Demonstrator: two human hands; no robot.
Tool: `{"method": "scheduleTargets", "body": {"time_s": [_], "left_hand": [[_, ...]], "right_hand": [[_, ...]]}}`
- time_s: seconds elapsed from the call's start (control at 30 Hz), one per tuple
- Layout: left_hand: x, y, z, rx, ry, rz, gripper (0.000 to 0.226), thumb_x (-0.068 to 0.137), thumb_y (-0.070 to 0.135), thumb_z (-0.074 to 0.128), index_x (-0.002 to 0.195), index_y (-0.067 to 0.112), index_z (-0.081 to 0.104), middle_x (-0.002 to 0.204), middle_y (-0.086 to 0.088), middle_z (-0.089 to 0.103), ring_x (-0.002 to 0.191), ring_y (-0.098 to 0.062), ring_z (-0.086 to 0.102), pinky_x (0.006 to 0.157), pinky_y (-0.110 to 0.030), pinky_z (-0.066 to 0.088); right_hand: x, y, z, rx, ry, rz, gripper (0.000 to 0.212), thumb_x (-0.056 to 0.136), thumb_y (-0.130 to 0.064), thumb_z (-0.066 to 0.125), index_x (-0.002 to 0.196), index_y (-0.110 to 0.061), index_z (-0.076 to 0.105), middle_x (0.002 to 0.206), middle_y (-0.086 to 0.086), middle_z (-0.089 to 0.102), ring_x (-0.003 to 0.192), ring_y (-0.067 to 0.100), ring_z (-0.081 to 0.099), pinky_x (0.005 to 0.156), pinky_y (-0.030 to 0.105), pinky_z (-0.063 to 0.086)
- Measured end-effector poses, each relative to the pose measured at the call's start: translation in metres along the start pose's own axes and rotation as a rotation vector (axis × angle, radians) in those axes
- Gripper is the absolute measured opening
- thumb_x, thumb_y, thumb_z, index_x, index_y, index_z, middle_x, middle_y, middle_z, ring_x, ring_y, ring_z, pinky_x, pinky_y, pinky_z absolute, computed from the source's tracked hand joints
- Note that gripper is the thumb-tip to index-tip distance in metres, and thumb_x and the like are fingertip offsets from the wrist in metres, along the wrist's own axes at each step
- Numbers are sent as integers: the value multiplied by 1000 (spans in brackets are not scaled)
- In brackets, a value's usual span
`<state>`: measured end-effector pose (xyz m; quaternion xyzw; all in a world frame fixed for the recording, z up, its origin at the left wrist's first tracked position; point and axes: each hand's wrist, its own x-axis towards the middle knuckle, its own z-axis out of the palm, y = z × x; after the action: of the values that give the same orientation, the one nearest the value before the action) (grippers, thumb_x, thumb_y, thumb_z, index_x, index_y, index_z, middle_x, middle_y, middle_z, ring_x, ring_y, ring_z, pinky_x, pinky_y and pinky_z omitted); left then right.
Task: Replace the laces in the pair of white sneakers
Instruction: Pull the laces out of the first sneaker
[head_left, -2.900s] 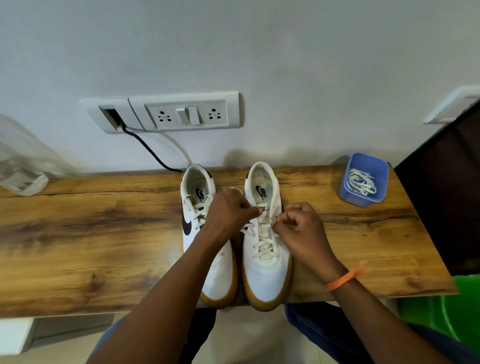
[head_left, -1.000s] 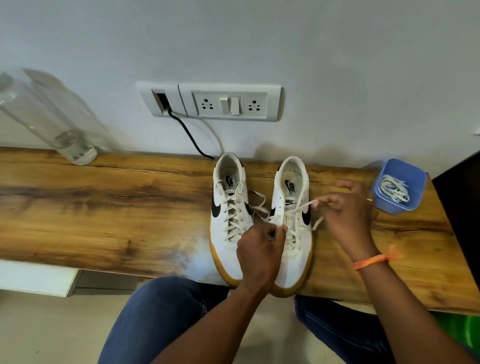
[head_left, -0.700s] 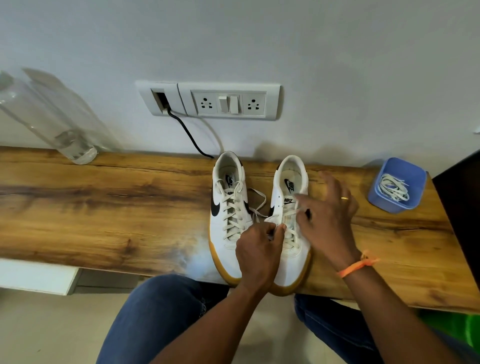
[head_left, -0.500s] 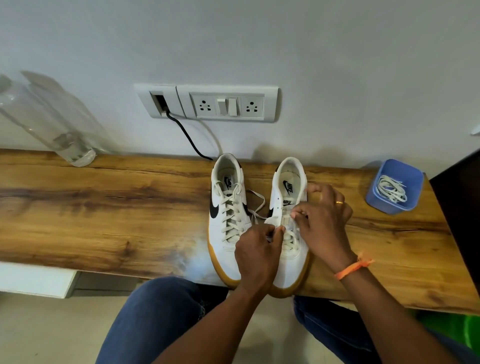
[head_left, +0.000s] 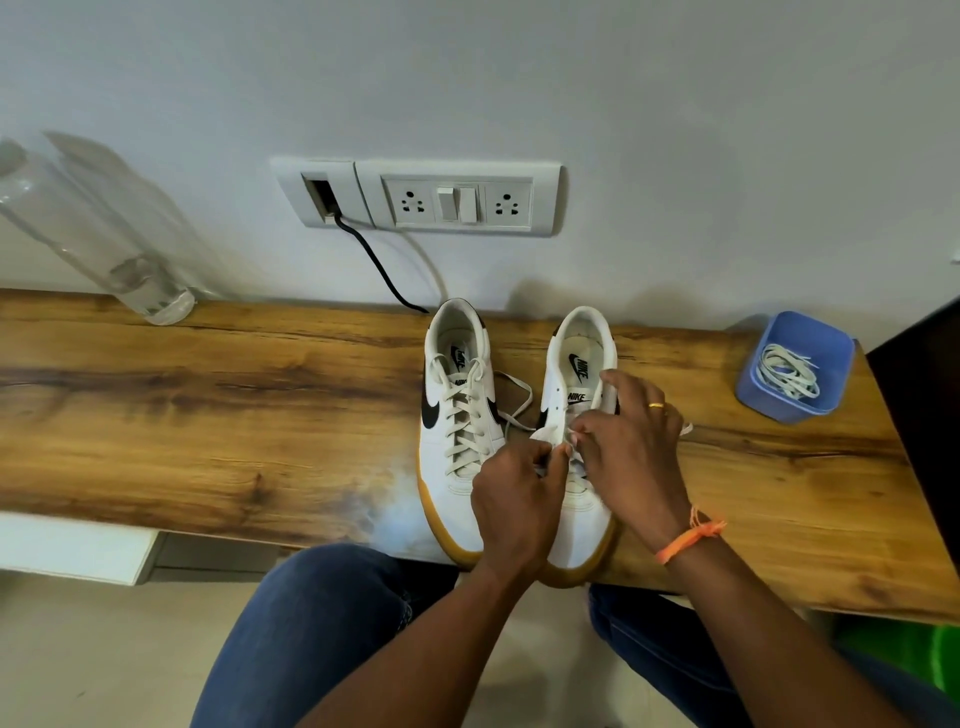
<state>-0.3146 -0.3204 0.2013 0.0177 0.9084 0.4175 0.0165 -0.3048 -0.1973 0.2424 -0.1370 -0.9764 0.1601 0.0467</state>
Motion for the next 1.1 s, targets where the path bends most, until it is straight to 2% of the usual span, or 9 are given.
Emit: {"method": "scheduleTargets", "body": {"time_s": [0.13, 0.23, 0.33, 0.4, 0.5, 0.63, 0.8, 0.93, 1.1], "left_hand": [[-1, 2, -1, -14, 3, 0, 28, 90, 50, 64, 88, 25, 76, 83, 9, 73, 74, -7, 64, 68, -34, 55], [-2, 3, -1, -22, 2, -5, 29, 90, 52, 63, 88, 26, 77, 82, 11, 73, 74, -5, 64, 68, -32, 55], [0, 3, -1, -21, 18, -8, 30, 90, 53, 63, 89, 26, 76, 83, 11, 73, 74, -5, 64, 68, -31, 56], [0, 3, -1, -11, 18, -7, 30, 90, 53, 63, 88, 26, 76, 82, 11, 73, 73, -4, 64, 67, -31, 55], [-1, 3, -1, -6, 5, -12, 29, 90, 52, 62, 86, 26, 75, 80, 11, 72, 73, -5, 63, 66, -32, 55], [3, 6, -4, 18, -23, -25, 28, 89, 47, 62, 82, 23, 75, 77, 9, 72, 71, -7, 63, 65, -32, 53], [5, 12, -7, 23, -53, -51, 32, 92, 43, 61, 76, 18, 75, 70, 5, 70, 64, -10, 61, 63, -35, 53], [6, 14, -10, 14, -62, -68, 32, 92, 40, 61, 76, 16, 74, 71, 4, 70, 65, -11, 62, 65, -36, 55], [10, 14, -15, -31, -138, -105, 27, 91, 43, 64, 79, 21, 75, 73, 9, 70, 68, -5, 63, 66, -27, 52]], "right_hand": [[5, 7, -5, 41, 93, 61, 4, 80, -17, 74, 80, -20, 75, 128, 4, 50, 124, 29, 38, 96, 46, 33], [16, 28, -21, 117, 182, 241, 11, 83, -20, 66, 74, -20, 73, 119, 3, 48, 117, 29, 46, 92, 42, 32], [17, 36, -23, 96, 58, 329, 10, 82, -24, 66, 75, -21, 72, 119, 5, 49, 114, 30, 49, 90, 44, 35], [14, 28, -19, 72, 55, 284, 9, 80, -23, 70, 88, -20, 71, 130, 8, 45, 120, 32, 46, 93, 48, 37], [9, 12, -12, 38, 88, 55, 34, 75, -21, 76, 109, -21, 68, 138, 10, 40, 126, 35, 40, 96, 51, 39], [1, 0, -1, 3, 26, -17, 11, 82, -20, 74, 93, -19, 74, 136, 8, 45, 123, 32, 43, 93, 49, 41], [7, 5, -7, 191, 61, 2, 15, 84, -15, 70, 72, -10, 62, 133, 2, 38, 79, 17, 60, 61, 28, 52], [12, 15, -12, 276, 54, 165, 17, 78, -12, 73, 65, -9, 62, 115, 4, 47, 83, 9, 49, 60, 10, 33], [22, 51, -31, 283, 129, 311, 14, 82, -12, 65, 69, -17, 65, 100, 13, 56, 84, 14, 47, 65, 26, 32]]}}
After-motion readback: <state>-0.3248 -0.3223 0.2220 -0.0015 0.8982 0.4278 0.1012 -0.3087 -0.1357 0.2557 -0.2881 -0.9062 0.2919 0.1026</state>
